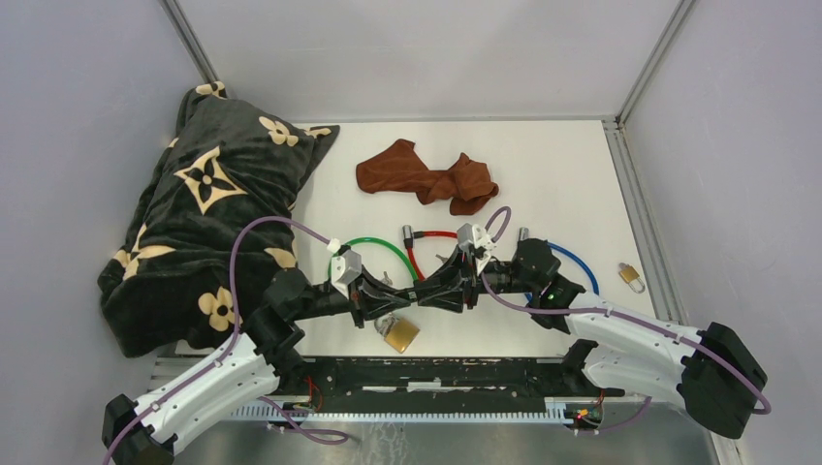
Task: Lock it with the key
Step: Lock the lock.
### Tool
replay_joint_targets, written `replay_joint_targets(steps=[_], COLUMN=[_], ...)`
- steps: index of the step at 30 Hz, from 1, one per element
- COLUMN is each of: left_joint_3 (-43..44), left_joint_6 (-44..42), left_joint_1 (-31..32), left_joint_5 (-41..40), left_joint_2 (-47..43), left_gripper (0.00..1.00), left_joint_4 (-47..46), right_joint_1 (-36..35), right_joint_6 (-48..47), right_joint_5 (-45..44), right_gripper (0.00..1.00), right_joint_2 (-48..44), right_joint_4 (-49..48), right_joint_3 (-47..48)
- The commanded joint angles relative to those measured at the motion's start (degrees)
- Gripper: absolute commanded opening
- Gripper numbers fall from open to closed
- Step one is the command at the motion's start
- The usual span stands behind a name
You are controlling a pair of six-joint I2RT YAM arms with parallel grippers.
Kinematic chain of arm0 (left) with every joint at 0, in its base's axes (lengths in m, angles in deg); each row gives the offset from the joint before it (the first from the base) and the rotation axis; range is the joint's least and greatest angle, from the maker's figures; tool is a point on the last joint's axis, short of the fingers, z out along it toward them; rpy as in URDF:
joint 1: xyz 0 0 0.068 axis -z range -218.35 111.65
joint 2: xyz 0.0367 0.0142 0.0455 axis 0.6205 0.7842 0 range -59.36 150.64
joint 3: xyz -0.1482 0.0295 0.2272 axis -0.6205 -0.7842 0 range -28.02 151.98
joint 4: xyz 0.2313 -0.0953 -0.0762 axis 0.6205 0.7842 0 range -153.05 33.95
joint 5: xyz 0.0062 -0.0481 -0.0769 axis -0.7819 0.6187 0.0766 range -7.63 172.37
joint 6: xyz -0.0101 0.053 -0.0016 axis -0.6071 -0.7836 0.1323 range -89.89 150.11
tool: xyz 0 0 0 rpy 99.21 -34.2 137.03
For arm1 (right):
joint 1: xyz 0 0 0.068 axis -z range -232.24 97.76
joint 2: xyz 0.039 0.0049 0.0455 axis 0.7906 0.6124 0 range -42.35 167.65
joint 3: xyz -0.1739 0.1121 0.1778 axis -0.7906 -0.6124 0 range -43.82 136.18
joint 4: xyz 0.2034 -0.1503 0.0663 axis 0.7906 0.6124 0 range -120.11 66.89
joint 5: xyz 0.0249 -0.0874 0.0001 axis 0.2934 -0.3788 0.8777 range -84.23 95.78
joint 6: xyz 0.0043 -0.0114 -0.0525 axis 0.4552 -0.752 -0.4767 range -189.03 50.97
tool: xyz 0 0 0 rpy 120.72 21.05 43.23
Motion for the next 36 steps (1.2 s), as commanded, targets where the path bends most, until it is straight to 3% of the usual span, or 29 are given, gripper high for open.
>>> replay_joint_targets(steps=[1,3,8,16,25,31,36], left_joint_3=[3.48,3.02,1.86,1.21,-0.59,3.74,15.42], left_joint_6=[-0.48,0.16,0.57,0.64,1.36,-16.21,-32.85], left_joint_1=[0.12,0.15,0.17,-0.83,-4.03,-3.98,-4.01], left_joint_5=[-0.37,-0.92,-2.35,-5.28,-6.52,-14.84,-10.84], left_joint_2=[-1.04,-1.61,-4.22,-8.36,-12.93,-13.62,-4.17], left_gripper=[0.09,0.52,0.97,1.0,0.96,1.0,1.0], left_joint_4=[-6.33,-5.76,-3.06,3.88,8.44,15.71,39.48], right_joint_1=[-0.05,-0.01,0.68,1.63,1.69,1.69,1.67], right_joint_6=[2.54,3.17,5.5,5.75,8.6,8.11,6.96], right_joint_5=[-1.26,-2.26,-3.82,-5.58,-8.24,-10.3,-12.06], right_gripper=[0.0,0.0,0.0,0.0,0.0,0.0,0.0], right_joint_2=[-2.14,-3.3,-5.93,-7.49,-9.52,-9.45,-9.75], right_joint_4=[-7.37,-8.49,-11.45,-10.88,-17.04,-18.42,-17.35], right_joint_3=[-0.4,-0.67,-1.38,-1.31,-0.31,1.21,1.73])
